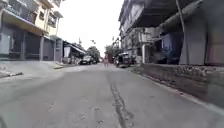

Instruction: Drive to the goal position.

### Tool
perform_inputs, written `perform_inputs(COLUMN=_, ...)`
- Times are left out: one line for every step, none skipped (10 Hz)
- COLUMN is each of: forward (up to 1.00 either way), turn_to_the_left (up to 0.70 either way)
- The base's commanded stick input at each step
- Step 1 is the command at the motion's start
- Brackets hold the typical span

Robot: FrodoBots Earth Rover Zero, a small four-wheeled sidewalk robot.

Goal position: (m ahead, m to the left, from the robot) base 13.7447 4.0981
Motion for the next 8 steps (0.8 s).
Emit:
perform_inputs(forward=1.00, turn_to_the_left=0.00)
perform_inputs(forward=1.00, turn_to_the_left=0.00)
perform_inputs(forward=1.00, turn_to_the_left=0.00)
perform_inputs(forward=1.00, turn_to_the_left=0.00)
perform_inputs(forward=1.00, turn_to_the_left=0.00)
perform_inputs(forward=1.00, turn_to_the_left=0.00)
perform_inputs(forward=1.00, turn_to_the_left=0.00)
perform_inputs(forward=1.00, turn_to_the_left=0.00)
